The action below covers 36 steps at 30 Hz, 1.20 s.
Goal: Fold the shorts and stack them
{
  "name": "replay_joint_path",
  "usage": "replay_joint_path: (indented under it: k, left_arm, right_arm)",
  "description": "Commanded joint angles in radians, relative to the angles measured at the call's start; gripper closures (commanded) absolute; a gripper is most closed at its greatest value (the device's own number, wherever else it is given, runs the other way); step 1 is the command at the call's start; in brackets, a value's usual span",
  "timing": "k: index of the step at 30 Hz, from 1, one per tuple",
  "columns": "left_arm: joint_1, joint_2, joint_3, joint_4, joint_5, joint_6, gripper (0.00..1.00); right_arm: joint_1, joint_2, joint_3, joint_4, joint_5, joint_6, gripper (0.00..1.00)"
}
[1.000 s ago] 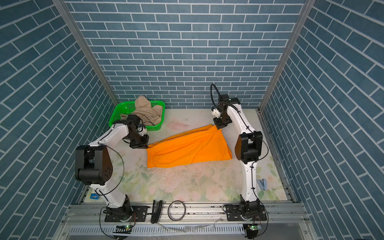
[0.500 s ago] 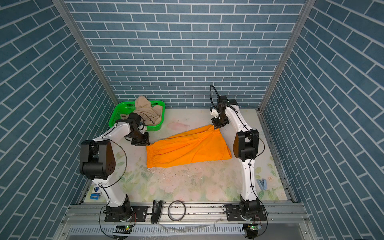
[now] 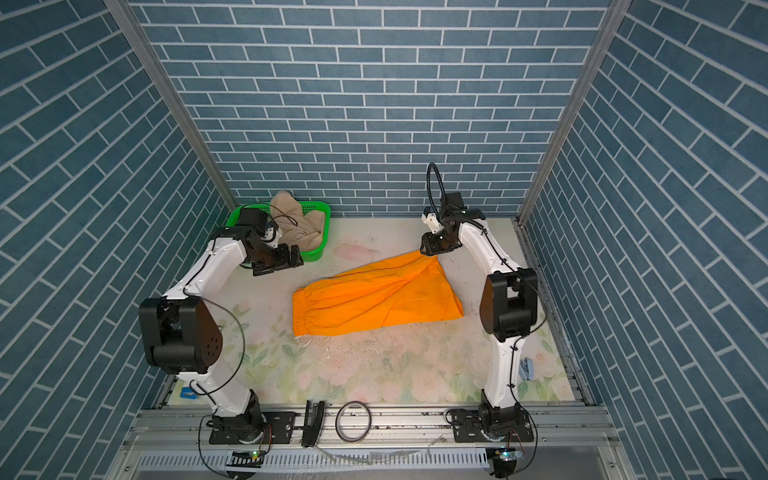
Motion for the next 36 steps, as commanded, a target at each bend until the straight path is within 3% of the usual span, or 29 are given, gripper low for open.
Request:
replay_joint_path:
  k: [1,3,5,8,13,26,31,36]
  left_arm:
    - [-0.012,-0.12,-0.099,0.006,0.056,-0.014,0.0]
    - [-0.041,-0.177,-0.19,0.043,0.093,-0.029,0.0]
    - [-0.087,-0.221,-0.289,0.097,0.119,-0.044,0.0]
    - [-0.129,-0.242,-0.416,0.21,0.173,-0.083,0.0]
    - [-0.17,-0.232,-0.511,0.367,0.177,-0.089,0.0]
    - [-0.179,-0.094,-0.503,0.49,0.089,-0.017,0.0]
    - [-0.149,-0.062,-0.51,0.543,0.06,-0.031,0.0]
    - [-0.138,-0.035,-0.505,0.577,0.087,-0.029,0.0]
  right_arm:
    - [-0.002,-0.176,-0.191,0.172,0.03,0.108,0.56]
    - [0.0,-0.226,-0.302,0.221,0.013,0.138,0.64]
    - [0.0,-0.24,-0.387,0.266,-0.01,0.165,0.79]
    - [0.001,-0.211,-0.459,0.326,-0.032,0.186,0.86]
    - [0.022,-0.113,-0.421,0.376,-0.071,0.177,0.94]
    - [0.003,0.203,-0.117,0.4,-0.066,0.164,0.91]
    - [-0.019,0.304,-0.047,0.37,-0.064,0.166,0.83]
    - [-0.022,0.29,-0.055,0.386,-0.085,0.171,0.7]
